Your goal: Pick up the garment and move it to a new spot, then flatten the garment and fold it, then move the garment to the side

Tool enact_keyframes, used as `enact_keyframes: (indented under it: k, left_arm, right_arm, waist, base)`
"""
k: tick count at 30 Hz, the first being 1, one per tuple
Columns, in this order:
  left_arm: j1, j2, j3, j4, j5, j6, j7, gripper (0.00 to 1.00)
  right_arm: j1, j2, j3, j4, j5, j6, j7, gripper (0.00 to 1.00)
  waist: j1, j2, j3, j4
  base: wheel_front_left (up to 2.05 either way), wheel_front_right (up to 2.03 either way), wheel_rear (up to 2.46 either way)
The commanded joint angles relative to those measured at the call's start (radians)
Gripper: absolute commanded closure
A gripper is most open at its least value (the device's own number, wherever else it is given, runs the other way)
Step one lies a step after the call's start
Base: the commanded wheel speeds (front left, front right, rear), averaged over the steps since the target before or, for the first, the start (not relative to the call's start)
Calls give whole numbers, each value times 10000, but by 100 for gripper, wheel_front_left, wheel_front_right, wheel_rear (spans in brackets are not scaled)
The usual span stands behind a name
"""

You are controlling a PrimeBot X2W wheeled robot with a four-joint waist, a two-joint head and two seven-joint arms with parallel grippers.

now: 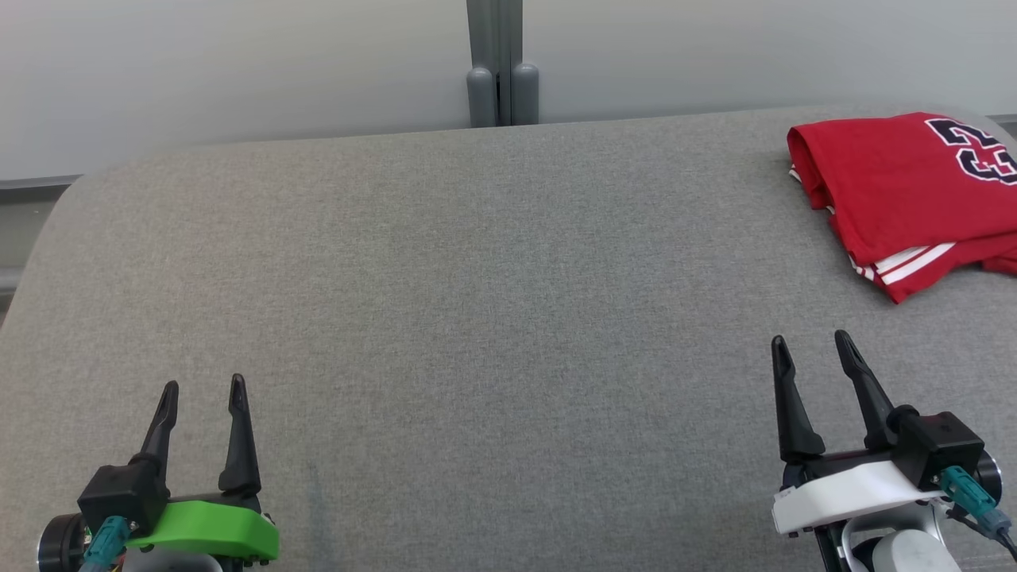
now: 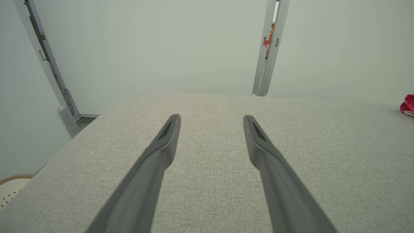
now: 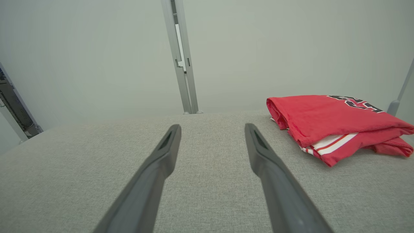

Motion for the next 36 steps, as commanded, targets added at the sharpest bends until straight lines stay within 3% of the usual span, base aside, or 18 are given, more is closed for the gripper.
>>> enact_keyframes:
  k: [1,16,17,22,36]
  left_arm:
    - [102,42,19,26,-15,-28,7,0]
    - [126,61,-22,4,-180,-29,6,0]
    - [3,9,-29,8,-152,0,0,100]
    - [59,-100,-37,437,-215,0,18,100]
    - [-108,-119,34,371,-2831,-4,727,100]
  right_arm:
    - [81,20,-5,30,-11,-12,-23,0]
    - [15,40,38,113,2,-12,-24,0]
    - [-1,40,31,96,5,0,0,100]
    - [133,103,47,508,65,2,20,100]
    - [-113,-15,-40,703,2860,1,573,100]
  waist:
    - [1,0,-8,3]
    - [1,0,-10,20]
    - [1,0,-10,21]
    - [1,0,-12,20]
    - [1,0,-61,-23]
  base:
    - [0,0,0]
    - [0,0,0]
    - [0,0,0]
    - [0,0,0]
    - [0,0,0]
